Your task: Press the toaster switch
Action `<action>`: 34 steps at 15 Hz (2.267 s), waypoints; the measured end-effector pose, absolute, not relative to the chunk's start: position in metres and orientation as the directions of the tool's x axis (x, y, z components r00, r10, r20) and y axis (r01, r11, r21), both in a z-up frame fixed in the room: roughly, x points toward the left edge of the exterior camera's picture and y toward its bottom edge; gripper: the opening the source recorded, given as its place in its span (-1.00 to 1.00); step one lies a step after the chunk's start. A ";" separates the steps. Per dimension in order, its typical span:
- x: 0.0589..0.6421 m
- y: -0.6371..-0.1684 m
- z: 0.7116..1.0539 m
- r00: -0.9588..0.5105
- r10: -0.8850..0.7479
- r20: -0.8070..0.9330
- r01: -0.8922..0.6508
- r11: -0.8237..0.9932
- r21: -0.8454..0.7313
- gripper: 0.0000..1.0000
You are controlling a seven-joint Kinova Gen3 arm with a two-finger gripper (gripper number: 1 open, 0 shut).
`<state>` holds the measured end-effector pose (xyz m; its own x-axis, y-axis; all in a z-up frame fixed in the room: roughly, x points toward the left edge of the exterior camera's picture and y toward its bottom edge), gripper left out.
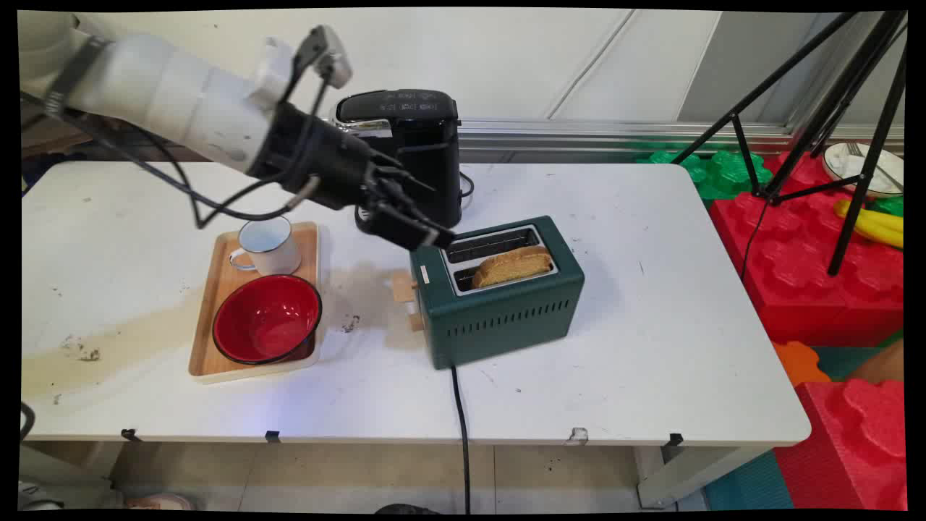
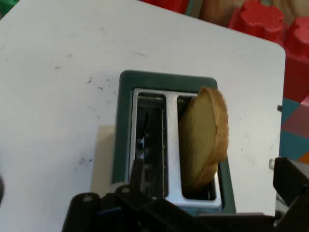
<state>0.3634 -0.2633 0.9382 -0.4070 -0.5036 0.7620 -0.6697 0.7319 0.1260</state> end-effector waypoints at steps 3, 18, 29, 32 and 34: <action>0.381 -0.250 0.944 -0.440 -0.487 0.755 -0.654 0.750 0.102 1.00; 0.443 -0.217 0.905 -0.536 -0.434 0.724 -0.603 0.797 0.032 1.00; 0.445 -0.213 0.881 -0.556 -0.410 0.723 -0.591 0.807 0.004 -1.00; 0.442 -0.213 0.876 -0.556 -0.411 0.723 -0.589 0.808 0.007 -1.00; 0.439 -0.215 0.873 -0.553 -0.410 0.725 -0.587 0.809 0.010 -1.00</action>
<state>0.4386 -0.2147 0.8732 -0.5534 -0.4103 0.7248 -0.5873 0.8093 0.0097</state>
